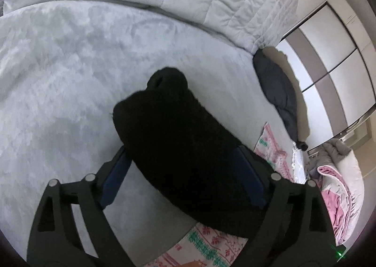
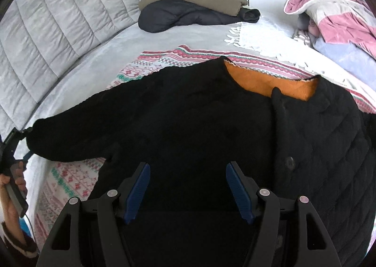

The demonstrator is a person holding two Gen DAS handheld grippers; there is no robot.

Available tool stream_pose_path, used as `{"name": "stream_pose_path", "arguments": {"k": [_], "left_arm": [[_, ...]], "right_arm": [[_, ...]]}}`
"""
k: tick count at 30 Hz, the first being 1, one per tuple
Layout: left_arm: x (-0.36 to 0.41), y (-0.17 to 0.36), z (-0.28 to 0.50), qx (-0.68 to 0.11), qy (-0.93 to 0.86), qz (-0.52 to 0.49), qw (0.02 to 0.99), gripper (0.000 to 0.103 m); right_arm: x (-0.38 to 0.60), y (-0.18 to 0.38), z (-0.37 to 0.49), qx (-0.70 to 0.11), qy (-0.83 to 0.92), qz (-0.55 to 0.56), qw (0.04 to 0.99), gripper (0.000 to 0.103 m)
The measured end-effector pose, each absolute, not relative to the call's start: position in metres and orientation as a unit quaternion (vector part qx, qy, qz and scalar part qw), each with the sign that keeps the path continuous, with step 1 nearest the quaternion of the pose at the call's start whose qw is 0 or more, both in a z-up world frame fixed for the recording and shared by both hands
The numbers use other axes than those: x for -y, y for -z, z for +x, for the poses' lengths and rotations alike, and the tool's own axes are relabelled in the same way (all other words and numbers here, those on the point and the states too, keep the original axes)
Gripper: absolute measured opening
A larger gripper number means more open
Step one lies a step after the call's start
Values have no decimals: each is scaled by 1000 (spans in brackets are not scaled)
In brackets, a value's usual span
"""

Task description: Fold large clothes

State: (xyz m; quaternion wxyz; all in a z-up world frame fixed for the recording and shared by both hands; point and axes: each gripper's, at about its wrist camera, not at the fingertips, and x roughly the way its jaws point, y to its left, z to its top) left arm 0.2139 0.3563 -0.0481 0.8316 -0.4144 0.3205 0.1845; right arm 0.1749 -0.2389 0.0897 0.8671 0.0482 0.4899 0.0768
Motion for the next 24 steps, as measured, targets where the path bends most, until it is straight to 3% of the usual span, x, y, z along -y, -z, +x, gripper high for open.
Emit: {"name": "stream_pose_path", "arguments": {"k": [6, 17, 24], "left_arm": [[-345, 49, 224, -373, -168, -405, 818, 100], [-326, 39, 218, -403, -193, -347, 825, 102], [-323, 45, 218, -400, -177, -377, 816, 102]], "right_arm": [[245, -103, 153, -489, -75, 76, 866, 80], [261, -124, 122, -472, -52, 70, 877, 84], [275, -130, 109, -462, -38, 67, 883, 84]]}}
